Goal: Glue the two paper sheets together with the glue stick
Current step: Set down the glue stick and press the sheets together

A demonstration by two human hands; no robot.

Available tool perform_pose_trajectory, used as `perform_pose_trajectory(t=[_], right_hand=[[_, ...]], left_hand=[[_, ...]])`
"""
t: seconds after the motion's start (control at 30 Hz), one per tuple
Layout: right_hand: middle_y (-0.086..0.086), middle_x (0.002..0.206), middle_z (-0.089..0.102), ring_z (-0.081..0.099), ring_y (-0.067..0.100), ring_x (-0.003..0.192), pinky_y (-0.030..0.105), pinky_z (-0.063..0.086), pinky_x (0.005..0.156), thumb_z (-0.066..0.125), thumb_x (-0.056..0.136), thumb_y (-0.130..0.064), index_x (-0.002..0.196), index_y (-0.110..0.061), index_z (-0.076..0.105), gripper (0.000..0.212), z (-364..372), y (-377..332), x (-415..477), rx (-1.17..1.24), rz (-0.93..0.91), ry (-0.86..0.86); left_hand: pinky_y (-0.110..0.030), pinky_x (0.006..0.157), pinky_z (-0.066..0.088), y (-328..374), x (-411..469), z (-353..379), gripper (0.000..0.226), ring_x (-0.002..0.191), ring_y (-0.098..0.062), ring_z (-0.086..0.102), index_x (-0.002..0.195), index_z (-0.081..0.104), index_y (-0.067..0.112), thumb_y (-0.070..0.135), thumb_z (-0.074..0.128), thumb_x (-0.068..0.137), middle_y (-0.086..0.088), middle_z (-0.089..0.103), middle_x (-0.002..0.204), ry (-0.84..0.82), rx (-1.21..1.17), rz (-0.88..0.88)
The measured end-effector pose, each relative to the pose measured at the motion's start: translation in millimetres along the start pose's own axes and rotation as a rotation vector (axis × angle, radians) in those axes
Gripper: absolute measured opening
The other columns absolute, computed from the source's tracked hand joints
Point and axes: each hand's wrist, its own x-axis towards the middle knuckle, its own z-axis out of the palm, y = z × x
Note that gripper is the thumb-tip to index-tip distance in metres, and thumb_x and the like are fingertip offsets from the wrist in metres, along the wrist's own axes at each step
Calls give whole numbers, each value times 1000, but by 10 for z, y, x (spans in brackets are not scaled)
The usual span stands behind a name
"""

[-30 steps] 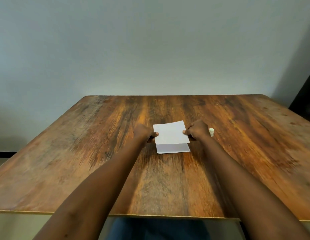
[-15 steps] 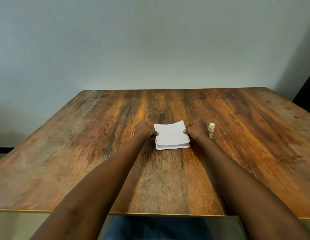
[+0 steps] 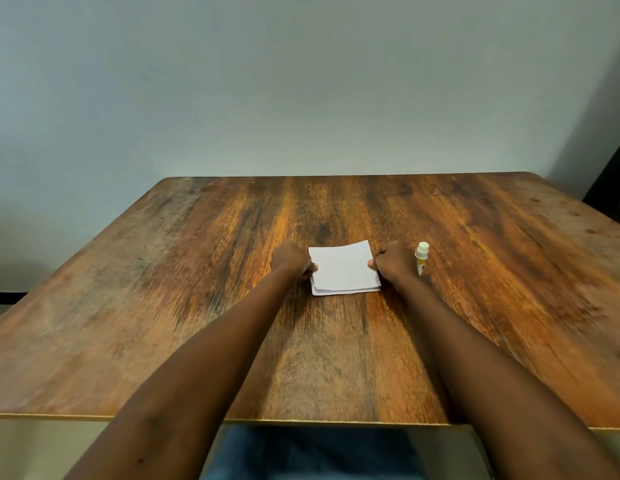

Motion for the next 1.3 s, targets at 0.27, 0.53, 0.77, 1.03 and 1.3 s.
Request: perform_pose_trajectory(t=[0.27, 0.53, 0.77, 1.03, 1.3], right_hand=[[19, 106, 69, 66, 32, 91, 28, 48, 67, 71, 80, -13, 100, 6, 66, 28, 1, -12, 16, -13, 34, -17], [19, 105, 69, 66, 31, 92, 22, 43, 57, 70, 81, -12, 101, 6, 66, 27, 2, -16, 2, 2, 40, -29], [19, 104, 69, 66, 31, 92, 18, 38, 52, 70, 80, -11, 101, 6, 67, 27, 14, -16, -5, 5, 39, -35], [19, 105, 68, 66, 32, 93, 18, 36, 52, 70, 81, -12, 101, 6, 67, 27, 19, -18, -3, -3, 42, -37], [20, 105, 68, 66, 32, 93, 18, 35, 51, 69, 81, -11, 102, 7, 67, 27, 6, -26, -26, -2, 39, -39]], left_hand=[[-35, 83, 56, -14, 6, 1, 26, 84, -27, 69, 104, 66, -8, 5, 69, 82, -22, 69, 104, -22, -18, -13], [-33, 76, 56, -61, 31, 6, 25, 78, -25, 66, 101, 66, -9, 7, 69, 82, -22, 70, 102, -13, 17, 9], [-34, 74, 55, -88, 60, 11, 23, 76, -24, 66, 99, 68, -8, 6, 69, 81, -22, 71, 99, -10, 18, 14], [-25, 59, 50, -80, 51, 20, 24, 74, -22, 64, 100, 68, -8, 7, 70, 81, -21, 71, 101, -19, 34, 19], [-25, 59, 50, -83, 30, 43, 24, 84, -26, 70, 99, 69, -7, 7, 70, 81, -20, 71, 100, -7, 49, 30]])
